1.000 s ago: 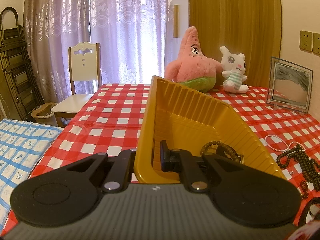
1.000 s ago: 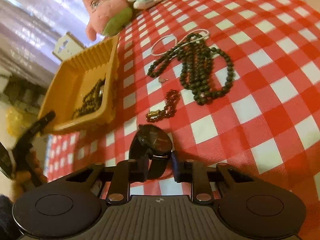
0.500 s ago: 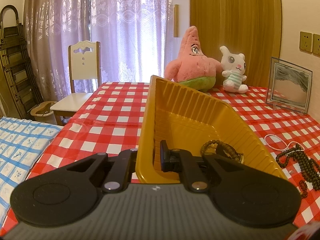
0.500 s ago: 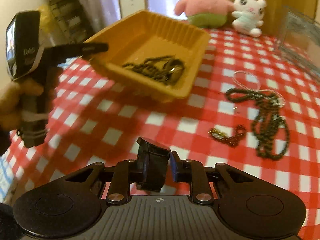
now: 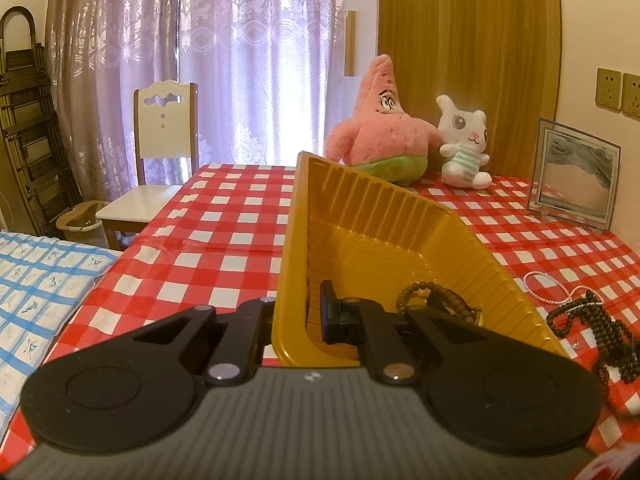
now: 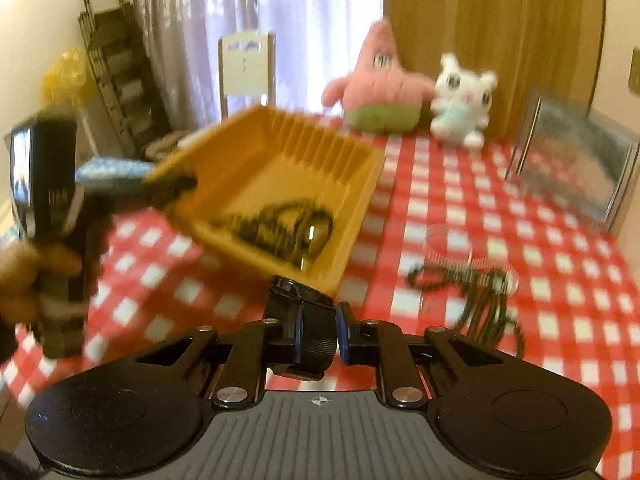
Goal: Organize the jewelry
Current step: 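Carry the black watch into the tray and open the right gripper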
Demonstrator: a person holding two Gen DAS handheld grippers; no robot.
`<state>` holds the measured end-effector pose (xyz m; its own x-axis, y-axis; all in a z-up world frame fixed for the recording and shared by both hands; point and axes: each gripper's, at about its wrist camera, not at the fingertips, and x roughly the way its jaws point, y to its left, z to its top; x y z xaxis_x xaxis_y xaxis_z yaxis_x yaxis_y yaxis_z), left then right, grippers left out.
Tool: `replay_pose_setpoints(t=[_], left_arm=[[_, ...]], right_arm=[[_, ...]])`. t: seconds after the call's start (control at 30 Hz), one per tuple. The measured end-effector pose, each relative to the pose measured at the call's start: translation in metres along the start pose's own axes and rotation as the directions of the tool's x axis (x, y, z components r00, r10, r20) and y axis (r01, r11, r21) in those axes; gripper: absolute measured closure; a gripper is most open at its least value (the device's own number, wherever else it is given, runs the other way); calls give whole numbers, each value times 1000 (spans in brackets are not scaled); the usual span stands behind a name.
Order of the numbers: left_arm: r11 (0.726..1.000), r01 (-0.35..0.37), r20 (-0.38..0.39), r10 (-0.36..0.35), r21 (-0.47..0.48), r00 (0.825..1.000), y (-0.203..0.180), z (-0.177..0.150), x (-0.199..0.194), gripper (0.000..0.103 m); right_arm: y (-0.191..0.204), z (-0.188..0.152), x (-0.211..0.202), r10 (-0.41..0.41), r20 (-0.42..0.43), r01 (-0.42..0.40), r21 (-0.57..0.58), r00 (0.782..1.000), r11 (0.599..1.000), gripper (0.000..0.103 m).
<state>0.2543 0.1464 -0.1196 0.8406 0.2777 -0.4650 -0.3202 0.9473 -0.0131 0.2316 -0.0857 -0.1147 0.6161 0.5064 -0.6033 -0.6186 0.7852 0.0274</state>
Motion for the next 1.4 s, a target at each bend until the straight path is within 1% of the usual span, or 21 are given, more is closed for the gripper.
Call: replay_pose_setpoints(t=[0.17, 0.3, 0.47, 0.57, 0.73, 0.83, 0.93, 0.97, 1.0, 1.03, 1.07, 1.1, 1.27, 1.4], left_arm=[[1000, 2, -3, -2, 0, 1000, 1, -1, 0, 94], [1000, 3, -5, -3, -1, 1000, 1, -1, 0, 95], [1000, 3, -8, -3, -2, 1000, 2, 0, 1, 95], [1000, 5, -6, -5, -1, 1000, 1, 0, 1, 95], [1000, 7, -2, -7, -1, 1000, 1, 2, 3, 95], [1000, 7, -7, -7, -4, 1000, 2, 2, 3, 95], [1000, 6, -9, -6, -2, 1000, 2, 2, 3, 95], [1000, 6, -10, -6, -1, 1000, 3, 2, 4, 95], [1000, 6, -9, -6, 0, 1000, 3, 2, 4, 95], [1000, 4, -11, -4, -1, 1000, 3, 2, 4, 96], [1000, 4, -11, -4, -2, 1000, 3, 2, 5, 96], [1000, 3, -12, -3, -3, 1000, 3, 2, 5, 97], [1000, 1, -11, -1, 0, 1000, 3, 1, 5, 97], [1000, -1, -9, 1, 1, 1000, 3, 1, 5, 97]], right_arm=[[6, 24, 20, 0, 80, 2, -24, 997, 1000, 86], [12, 39, 50, 17, 97, -14, -35, 995, 999, 86], [20, 46, 88, 30, 83, -26, -44, 996, 999, 86], [26, 48, 109, 18, 79, -13, -65, 997, 998, 86], [36, 43, 130, -16, 64, 25, -137, 998, 990, 86], [38, 38, 137, -8, 37, 13, -139, 999, 990, 86], [35, 39, 136, 30, 15, -28, -106, 999, 994, 80], [33, 41, 135, 47, 9, -46, -88, 999, 995, 75], [31, 42, 133, 62, 4, -61, -65, 998, 996, 66], [29, 43, 132, 76, 0, -76, -48, 997, 996, 60], [27, 44, 129, 91, 3, -91, -30, 996, 995, 50], [26, 46, 126, 98, 10, -98, -18, 995, 995, 48], [20, 49, 109, 114, 16, -114, 31, 993, 993, 48], [7, 47, 87, 109, 26, -111, 91, 994, 990, 48]])
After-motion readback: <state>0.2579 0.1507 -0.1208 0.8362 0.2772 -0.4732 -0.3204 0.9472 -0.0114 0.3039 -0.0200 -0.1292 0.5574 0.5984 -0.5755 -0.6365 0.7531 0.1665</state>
